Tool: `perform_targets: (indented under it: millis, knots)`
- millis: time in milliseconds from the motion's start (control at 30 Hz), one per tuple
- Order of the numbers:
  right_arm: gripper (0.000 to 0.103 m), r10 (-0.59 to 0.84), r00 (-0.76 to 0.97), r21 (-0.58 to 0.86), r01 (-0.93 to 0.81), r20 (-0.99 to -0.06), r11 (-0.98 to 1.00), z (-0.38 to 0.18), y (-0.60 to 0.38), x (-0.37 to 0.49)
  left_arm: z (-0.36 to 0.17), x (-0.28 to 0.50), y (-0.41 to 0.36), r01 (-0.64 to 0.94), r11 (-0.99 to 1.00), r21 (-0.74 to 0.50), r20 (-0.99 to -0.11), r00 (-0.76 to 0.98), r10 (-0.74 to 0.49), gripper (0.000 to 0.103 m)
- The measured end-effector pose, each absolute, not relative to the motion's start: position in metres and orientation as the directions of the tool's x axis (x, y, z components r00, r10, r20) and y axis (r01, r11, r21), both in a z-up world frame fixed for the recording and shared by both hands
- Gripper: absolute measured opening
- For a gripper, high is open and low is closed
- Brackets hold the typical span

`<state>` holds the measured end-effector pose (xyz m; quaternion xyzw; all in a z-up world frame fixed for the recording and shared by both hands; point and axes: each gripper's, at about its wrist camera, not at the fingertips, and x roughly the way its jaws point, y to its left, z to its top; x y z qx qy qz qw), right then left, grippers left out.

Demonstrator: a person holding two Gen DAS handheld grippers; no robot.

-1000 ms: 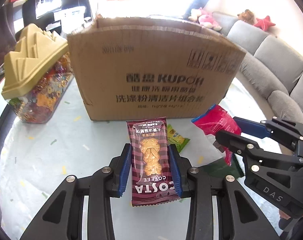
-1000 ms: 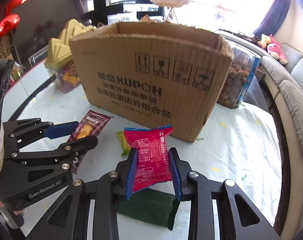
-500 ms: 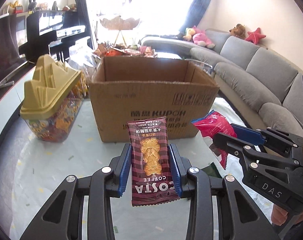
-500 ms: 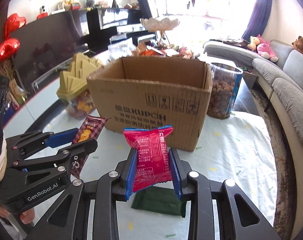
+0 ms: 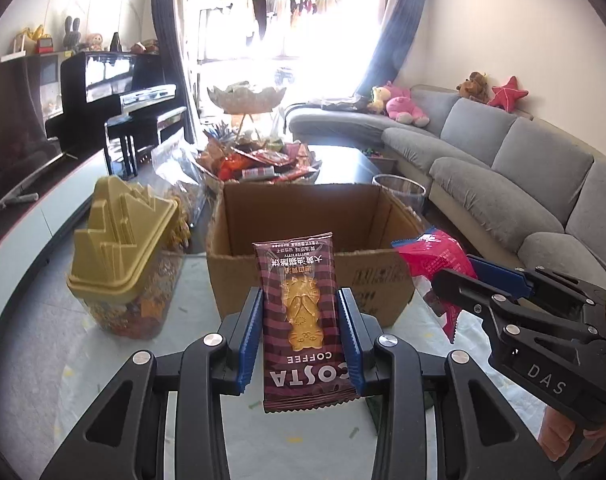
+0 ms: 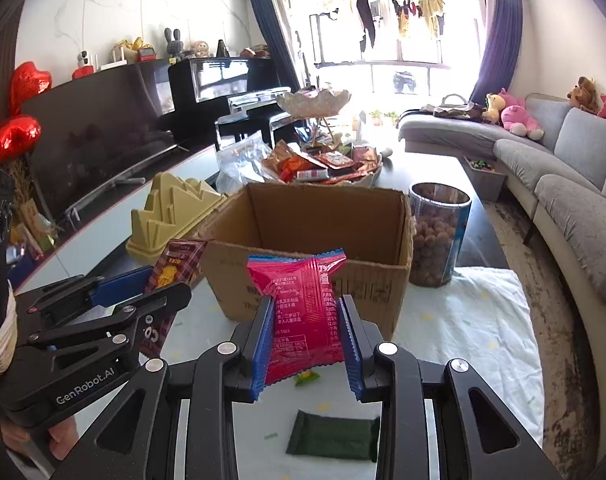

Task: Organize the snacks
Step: 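Lift both packs into the cardboard box and open both tools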

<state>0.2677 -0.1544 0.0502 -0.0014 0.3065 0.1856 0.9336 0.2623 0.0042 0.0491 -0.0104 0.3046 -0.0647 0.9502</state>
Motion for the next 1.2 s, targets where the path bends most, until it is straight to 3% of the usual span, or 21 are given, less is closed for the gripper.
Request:
perform_targets:
  millis: [367, 1200]
  knots:
    - [0.032, 0.326, 0.774, 0.095, -0.329, -0.543, 0.940, 0.074, -0.146, 0.292, 0.076, 0.292, 0.012, 0.103, 0.995, 0.001, -0.546, 0.833, -0.086, 0.037]
    - [0.033, 0.288, 0.747, 0.083, -0.300, -0.599, 0.950, 0.063, -0.128, 0.378, 0.057, 0.388, 0.017, 0.121, 0.993, 0.009, -0.621, 0.779, -0.089, 0.037]
